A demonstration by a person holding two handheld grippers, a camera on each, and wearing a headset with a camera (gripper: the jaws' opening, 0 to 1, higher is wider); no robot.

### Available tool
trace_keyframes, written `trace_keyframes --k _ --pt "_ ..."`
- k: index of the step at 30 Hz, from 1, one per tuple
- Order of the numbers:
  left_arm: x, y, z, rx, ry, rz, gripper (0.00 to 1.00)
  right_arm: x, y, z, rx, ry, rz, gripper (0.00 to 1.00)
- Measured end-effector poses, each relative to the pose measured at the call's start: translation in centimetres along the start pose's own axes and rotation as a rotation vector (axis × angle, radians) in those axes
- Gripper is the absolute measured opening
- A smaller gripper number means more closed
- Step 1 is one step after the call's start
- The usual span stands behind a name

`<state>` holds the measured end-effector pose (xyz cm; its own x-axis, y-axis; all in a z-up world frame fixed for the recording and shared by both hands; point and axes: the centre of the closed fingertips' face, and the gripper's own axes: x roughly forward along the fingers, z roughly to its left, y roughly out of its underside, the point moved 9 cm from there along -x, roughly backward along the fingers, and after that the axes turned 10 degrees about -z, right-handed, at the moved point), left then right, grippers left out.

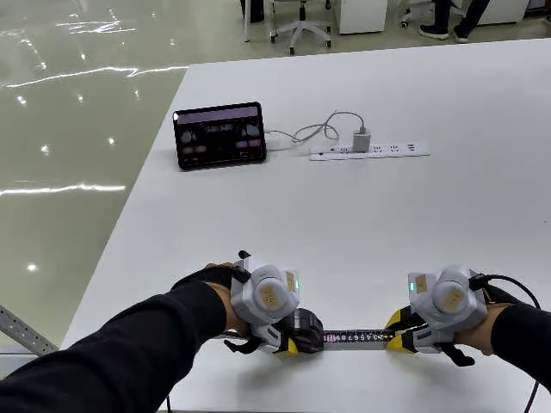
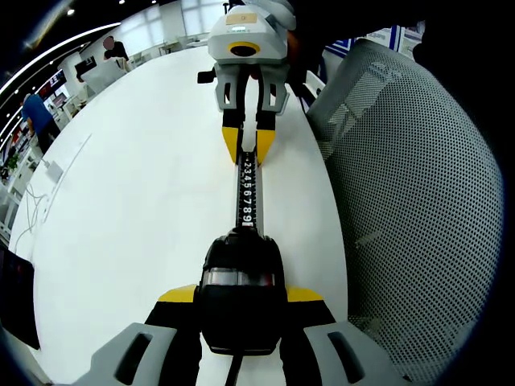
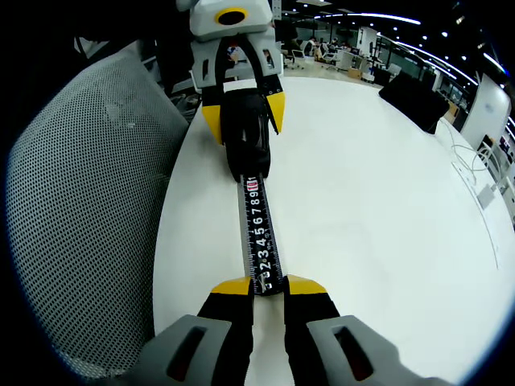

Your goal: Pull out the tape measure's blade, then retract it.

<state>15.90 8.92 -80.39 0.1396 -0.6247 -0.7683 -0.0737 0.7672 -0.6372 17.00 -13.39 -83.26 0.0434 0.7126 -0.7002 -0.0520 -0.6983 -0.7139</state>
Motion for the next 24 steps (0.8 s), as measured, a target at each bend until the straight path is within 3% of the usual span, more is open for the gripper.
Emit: trace_keyframes --k 24 --pt "0.0 0.1 0.0 0.002 -0.004 0.003 0.33 -1.1 0.7 -0.1 0.019 0.011 0.0 0.09"
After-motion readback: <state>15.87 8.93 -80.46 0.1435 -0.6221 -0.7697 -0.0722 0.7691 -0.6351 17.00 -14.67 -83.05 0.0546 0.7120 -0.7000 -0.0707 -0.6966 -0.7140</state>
